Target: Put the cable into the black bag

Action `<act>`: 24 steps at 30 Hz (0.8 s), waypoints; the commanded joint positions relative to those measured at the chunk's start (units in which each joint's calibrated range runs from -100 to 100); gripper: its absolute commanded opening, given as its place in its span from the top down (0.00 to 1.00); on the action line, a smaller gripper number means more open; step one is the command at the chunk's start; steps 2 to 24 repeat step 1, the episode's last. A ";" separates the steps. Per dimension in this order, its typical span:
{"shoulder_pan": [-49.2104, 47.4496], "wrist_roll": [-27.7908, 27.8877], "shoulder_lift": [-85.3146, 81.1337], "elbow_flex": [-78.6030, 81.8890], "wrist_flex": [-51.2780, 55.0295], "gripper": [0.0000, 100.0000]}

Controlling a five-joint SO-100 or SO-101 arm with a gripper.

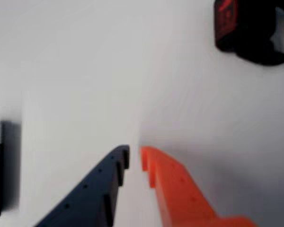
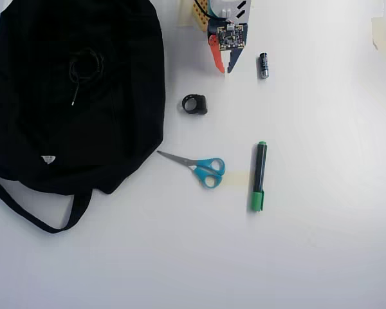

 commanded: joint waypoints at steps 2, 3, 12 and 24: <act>0.43 -0.12 -0.83 1.95 0.52 0.97; 0.43 -0.12 -0.83 1.95 0.52 0.97; 0.43 -0.12 -0.83 1.95 0.52 0.97; 0.43 -0.12 -0.83 1.95 0.52 0.97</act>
